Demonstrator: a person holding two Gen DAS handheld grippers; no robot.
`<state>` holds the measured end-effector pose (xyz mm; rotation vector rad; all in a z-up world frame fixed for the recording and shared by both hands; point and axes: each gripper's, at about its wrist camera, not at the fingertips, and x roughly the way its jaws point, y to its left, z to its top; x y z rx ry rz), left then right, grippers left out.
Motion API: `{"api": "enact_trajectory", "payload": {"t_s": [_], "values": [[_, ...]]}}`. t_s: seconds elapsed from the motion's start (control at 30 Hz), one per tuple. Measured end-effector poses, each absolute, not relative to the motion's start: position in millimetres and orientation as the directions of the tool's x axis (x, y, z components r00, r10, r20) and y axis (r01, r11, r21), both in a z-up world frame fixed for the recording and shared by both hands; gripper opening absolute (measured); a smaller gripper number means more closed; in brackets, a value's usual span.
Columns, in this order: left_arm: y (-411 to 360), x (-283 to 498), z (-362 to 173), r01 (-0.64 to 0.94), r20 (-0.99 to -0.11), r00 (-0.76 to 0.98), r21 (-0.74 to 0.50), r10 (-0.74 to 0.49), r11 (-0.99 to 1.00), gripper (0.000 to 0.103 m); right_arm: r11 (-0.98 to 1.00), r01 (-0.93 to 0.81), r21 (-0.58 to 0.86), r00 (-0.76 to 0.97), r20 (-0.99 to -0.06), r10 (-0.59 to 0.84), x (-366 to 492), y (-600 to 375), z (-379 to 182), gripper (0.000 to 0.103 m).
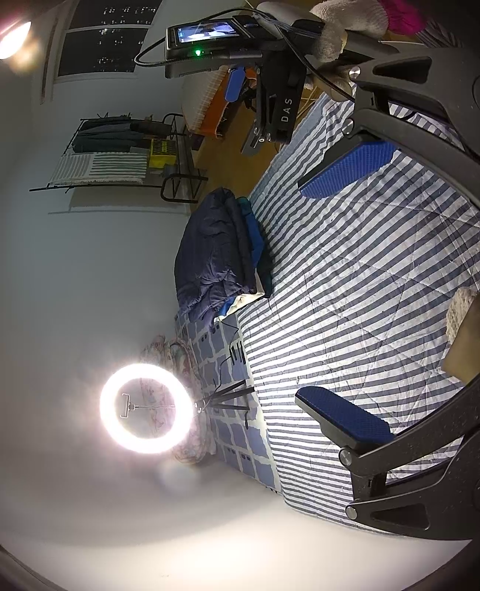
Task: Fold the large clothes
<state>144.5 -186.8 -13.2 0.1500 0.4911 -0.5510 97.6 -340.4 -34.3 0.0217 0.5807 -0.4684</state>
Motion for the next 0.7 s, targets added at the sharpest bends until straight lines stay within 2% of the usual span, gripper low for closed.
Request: {"api": "enact_trajectory", "payload": {"t_s": [0.7], "values": [[-186.7,142.5,-12.9,0.554,-0.479,0.736,0.019,-0.479,0.832,0.103,0.893,0.437,-0.106,0.731,-0.537,-0.421,97.5,-342.9,-36.8,0.103]]}}
